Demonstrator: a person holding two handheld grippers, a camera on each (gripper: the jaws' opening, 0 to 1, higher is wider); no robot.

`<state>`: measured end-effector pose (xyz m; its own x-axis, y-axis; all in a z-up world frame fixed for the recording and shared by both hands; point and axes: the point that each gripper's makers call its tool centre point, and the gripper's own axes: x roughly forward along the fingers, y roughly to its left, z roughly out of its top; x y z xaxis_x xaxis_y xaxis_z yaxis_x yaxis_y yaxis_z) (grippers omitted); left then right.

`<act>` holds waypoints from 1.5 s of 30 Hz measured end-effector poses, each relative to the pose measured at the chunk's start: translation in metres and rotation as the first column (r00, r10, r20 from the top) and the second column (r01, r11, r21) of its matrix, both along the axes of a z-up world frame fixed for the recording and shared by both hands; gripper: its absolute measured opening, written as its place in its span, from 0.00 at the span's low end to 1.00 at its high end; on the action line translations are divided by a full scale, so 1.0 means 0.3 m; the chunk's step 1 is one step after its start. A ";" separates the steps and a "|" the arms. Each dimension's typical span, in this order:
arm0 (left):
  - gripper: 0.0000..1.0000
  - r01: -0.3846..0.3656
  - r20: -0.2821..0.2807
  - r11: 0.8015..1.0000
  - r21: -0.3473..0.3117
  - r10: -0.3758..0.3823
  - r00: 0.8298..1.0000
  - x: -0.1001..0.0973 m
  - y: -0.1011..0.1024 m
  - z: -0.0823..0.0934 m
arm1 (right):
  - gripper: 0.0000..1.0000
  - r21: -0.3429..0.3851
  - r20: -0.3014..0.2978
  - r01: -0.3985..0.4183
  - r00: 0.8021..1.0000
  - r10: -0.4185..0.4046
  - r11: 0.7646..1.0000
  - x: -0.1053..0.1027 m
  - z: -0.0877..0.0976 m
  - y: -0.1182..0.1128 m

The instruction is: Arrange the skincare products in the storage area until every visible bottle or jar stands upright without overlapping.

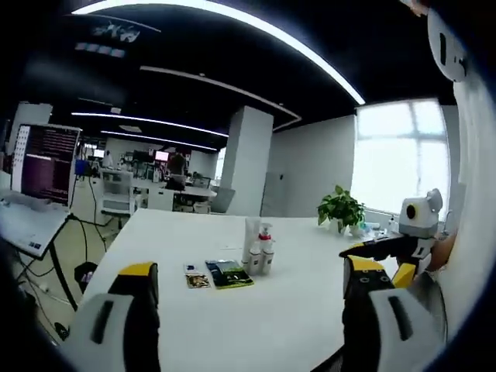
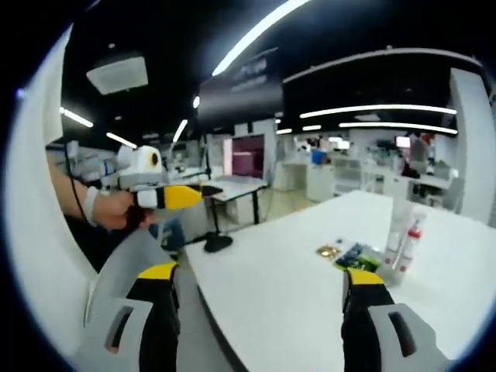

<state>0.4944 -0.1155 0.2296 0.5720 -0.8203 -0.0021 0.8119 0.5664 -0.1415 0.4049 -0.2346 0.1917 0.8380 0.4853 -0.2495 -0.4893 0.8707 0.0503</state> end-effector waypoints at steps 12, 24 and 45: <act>0.99 -0.004 0.030 0.999 0.040 0.002 1.000 0.004 -0.026 -0.040 | 0.98 -0.054 -0.003 -0.025 1.000 0.025 0.998 -0.012 -0.057 0.027; 0.90 0.002 -0.046 0.991 0.131 0.004 0.999 0.012 -0.041 -0.131 | 0.93 -0.064 -0.020 -0.090 0.996 0.089 0.994 -0.027 -0.072 0.066; 0.87 -0.001 -0.101 0.982 0.191 0.021 0.995 0.024 -0.044 -0.191 | 0.87 -0.021 -0.081 -0.106 0.991 0.104 0.994 -0.034 -0.098 0.066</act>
